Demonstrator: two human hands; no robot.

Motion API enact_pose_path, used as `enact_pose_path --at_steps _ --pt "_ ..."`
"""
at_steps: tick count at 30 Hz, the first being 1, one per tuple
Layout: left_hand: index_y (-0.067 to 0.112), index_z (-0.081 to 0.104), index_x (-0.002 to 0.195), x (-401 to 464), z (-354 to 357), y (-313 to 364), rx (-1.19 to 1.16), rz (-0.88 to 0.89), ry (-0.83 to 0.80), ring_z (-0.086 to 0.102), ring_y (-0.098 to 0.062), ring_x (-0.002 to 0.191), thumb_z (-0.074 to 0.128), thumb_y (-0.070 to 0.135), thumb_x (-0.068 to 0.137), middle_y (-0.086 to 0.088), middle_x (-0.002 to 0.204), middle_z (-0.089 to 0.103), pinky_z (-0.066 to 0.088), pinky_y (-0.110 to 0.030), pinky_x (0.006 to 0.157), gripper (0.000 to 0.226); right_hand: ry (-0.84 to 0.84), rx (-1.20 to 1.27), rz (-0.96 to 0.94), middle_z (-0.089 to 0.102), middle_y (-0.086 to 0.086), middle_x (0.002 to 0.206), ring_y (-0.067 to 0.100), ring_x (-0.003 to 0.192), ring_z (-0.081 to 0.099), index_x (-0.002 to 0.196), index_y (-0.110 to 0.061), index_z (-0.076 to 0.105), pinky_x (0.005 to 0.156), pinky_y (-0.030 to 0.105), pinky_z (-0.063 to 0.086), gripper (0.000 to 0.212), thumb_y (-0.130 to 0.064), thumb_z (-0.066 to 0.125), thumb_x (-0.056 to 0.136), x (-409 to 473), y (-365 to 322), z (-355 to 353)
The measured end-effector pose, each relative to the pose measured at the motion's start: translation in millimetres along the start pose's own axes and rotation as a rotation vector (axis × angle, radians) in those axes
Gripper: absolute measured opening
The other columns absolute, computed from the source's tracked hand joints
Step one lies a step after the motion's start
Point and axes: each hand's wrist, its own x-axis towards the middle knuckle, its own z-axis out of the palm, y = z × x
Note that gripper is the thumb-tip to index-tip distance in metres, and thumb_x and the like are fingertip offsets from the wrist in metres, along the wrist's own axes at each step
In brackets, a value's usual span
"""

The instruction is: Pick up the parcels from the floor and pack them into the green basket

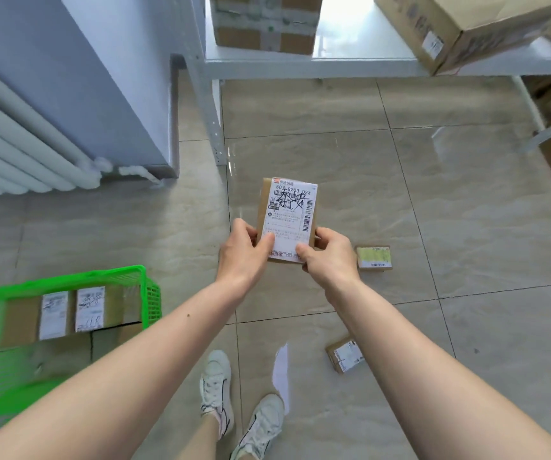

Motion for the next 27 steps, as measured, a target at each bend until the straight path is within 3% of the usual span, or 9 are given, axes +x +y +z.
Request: enact_pose_path --at_steps 4,8,14,20,27 --pt "0.01 0.052 0.104 -16.7 -52.9 -9.8 -0.021 -0.029 0.073 0.056 -0.023 0.095 0.061 0.036 0.089 0.0 0.101 0.062 0.038 -0.029 0.076 0.032 -0.074 -0.042 -0.038 0.076 -0.007 0.102 0.02 0.097 0.071 0.095 -0.034 0.071 0.09 0.046 0.057 0.023 -0.018 0.067 0.079 -33.3 -32.7 28.1" --pt "0.013 0.05 0.1 -26.2 -104.1 -31.5 -0.035 -0.066 0.129 0.054 -0.021 0.092 0.061 0.037 0.088 0.002 0.097 0.061 0.034 -0.028 0.073 0.029 -0.144 -0.069 -0.071 0.076 -0.008 0.102 0.018 0.098 0.071 0.083 -0.039 0.07 0.089 0.046 0.058 0.022 -0.02 0.065 0.074 -62.9 -56.5 66.6" --pt "0.012 0.049 0.107 -39.2 -173.3 -86.3 -0.045 -0.099 0.186 0.058 -0.024 0.098 0.061 0.036 0.089 -0.001 0.106 0.063 0.038 -0.029 0.076 0.032 -0.22 -0.098 -0.092 0.077 -0.008 0.104 0.016 0.098 0.071 0.1 -0.032 0.074 0.092 0.044 0.058 0.03 -0.015 0.066 0.077 -107.5 -70.3 139.8" --pt "0.014 0.056 0.119 -49.4 -241.9 -169.8 -0.078 -0.103 0.18 0.059 -0.022 0.114 0.064 0.031 0.089 -0.002 0.122 0.065 0.044 -0.032 0.094 0.035 -0.261 -0.133 -0.07 0.078 -0.01 0.095 0.016 0.093 0.073 0.082 -0.036 0.072 0.09 0.045 0.058 0.025 -0.012 0.067 0.078 -159.9 -61.3 230.9" --pt "0.019 0.064 0.118 -42.5 -282.2 -268.6 -0.022 -0.111 0.087 0.061 -0.021 0.109 0.062 0.027 0.09 0.0 0.118 0.068 0.044 -0.028 0.087 0.03 -0.252 -0.202 -0.004 0.078 -0.004 0.093 0.022 0.093 0.072 0.092 -0.029 0.074 0.09 0.044 0.058 0.024 -0.011 0.065 0.08 -190.4 -23.9 324.1"
